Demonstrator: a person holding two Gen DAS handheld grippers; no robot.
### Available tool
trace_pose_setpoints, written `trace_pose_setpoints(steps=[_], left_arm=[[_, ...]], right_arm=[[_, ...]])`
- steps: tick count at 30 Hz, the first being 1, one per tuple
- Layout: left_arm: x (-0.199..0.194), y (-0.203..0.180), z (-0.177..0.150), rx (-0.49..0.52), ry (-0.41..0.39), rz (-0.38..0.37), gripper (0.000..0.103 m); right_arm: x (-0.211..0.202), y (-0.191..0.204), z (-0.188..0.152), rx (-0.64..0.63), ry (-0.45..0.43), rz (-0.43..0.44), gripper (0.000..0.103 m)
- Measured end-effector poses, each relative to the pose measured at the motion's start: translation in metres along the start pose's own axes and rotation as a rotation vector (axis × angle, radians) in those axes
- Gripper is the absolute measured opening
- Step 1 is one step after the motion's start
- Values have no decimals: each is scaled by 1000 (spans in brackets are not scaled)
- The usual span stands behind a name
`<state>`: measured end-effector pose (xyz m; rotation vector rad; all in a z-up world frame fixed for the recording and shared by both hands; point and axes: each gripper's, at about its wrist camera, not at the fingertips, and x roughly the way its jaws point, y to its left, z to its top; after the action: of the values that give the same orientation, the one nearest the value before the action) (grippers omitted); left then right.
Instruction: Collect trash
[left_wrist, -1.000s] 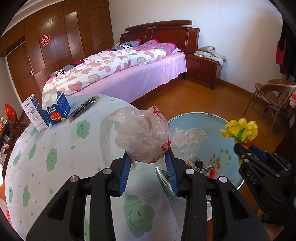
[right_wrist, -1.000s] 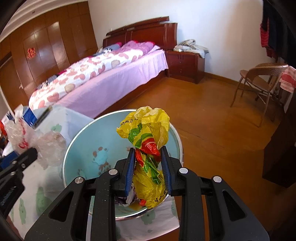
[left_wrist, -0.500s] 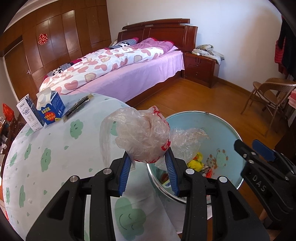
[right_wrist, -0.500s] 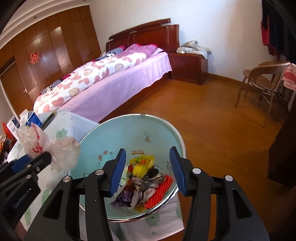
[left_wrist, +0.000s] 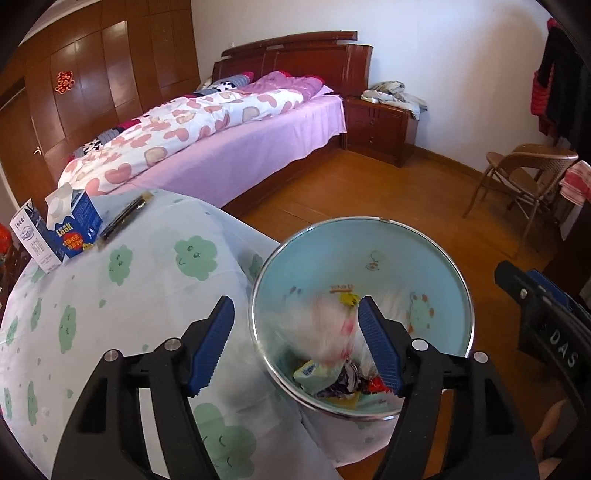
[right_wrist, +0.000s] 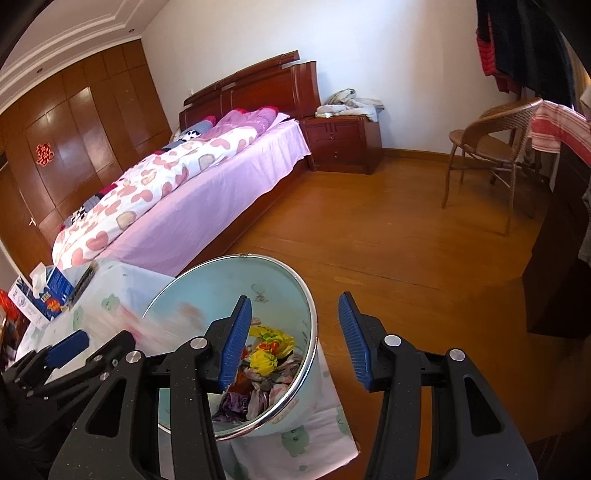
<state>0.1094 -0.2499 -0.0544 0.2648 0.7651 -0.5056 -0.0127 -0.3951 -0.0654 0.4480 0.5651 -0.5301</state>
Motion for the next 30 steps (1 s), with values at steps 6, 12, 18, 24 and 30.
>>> trace_pose_setpoints(steps=[6,12,18,24,30], left_arm=[[-14,11,-2,-30,-17,-2,86],[-27,37,-16,-74,-17,43,95],[-31,71,-39,-126,40,101,95],[-48,101,-61,-168,51,172,95],[-78,119,-77,-193,20,214,96]], right_arm=[[-8,-1,0,12,-28,-11,51],[-7,18,-8,-20,-8,-36,83],[-12,29,-15,-96,43,-4,89],[-25,48,-34,-161,57,22,91],[-38,74,-50,-206,50,49,91]])
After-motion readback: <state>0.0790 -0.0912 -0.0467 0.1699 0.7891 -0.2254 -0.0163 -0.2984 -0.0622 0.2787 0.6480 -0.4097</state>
